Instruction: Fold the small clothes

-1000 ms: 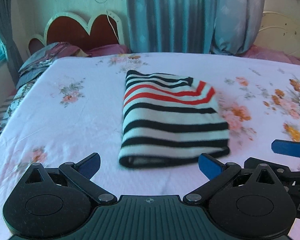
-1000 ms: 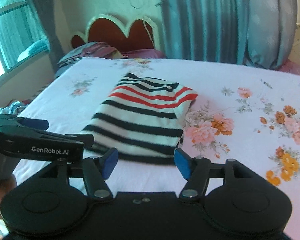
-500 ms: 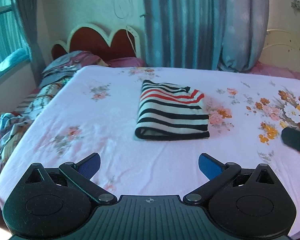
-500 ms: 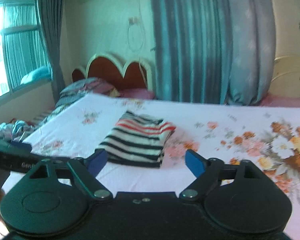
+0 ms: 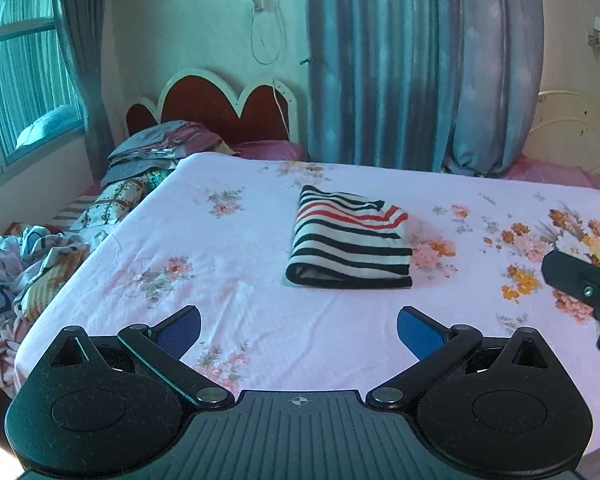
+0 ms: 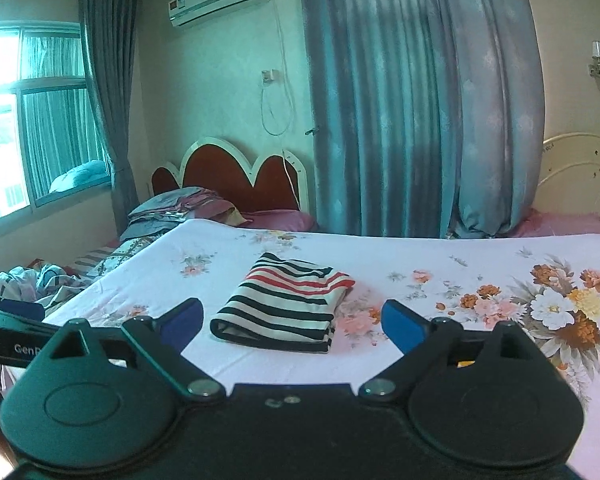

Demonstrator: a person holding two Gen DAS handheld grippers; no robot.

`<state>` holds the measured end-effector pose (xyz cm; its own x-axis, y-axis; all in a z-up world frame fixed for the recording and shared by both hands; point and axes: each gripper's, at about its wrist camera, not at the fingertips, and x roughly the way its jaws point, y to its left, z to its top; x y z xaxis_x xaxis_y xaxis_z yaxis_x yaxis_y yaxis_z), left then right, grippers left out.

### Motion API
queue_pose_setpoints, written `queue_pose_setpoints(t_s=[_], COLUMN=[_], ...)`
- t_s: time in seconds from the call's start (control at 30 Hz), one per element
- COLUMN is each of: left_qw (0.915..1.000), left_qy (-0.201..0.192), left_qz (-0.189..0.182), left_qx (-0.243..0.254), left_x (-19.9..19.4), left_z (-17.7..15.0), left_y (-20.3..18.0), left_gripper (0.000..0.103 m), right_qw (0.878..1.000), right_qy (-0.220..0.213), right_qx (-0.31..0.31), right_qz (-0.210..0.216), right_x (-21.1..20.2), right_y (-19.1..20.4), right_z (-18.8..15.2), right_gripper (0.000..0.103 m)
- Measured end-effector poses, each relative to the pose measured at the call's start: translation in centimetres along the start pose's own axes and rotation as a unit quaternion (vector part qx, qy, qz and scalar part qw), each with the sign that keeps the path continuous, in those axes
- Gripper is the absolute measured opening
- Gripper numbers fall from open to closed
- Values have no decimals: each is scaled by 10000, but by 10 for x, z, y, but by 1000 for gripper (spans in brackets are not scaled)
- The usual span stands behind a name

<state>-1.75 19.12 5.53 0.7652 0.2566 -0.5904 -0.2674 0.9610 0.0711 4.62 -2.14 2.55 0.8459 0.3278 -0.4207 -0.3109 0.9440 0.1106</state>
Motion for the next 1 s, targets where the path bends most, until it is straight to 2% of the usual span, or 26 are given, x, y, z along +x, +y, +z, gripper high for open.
queue_pose_setpoints(t_s=[1.0], left_qw=[10000], left_qy=[47], left_qz=[-30], left_qx=[43], left_x=[-11], left_z=[-9], left_y=[-9], left_gripper=[103], right_qw=[9999], right_qy=[-87], right_qx=[17], right_qz=[-96], right_x=[-21], right_y=[6], right_z=[-3], right_gripper=[99])
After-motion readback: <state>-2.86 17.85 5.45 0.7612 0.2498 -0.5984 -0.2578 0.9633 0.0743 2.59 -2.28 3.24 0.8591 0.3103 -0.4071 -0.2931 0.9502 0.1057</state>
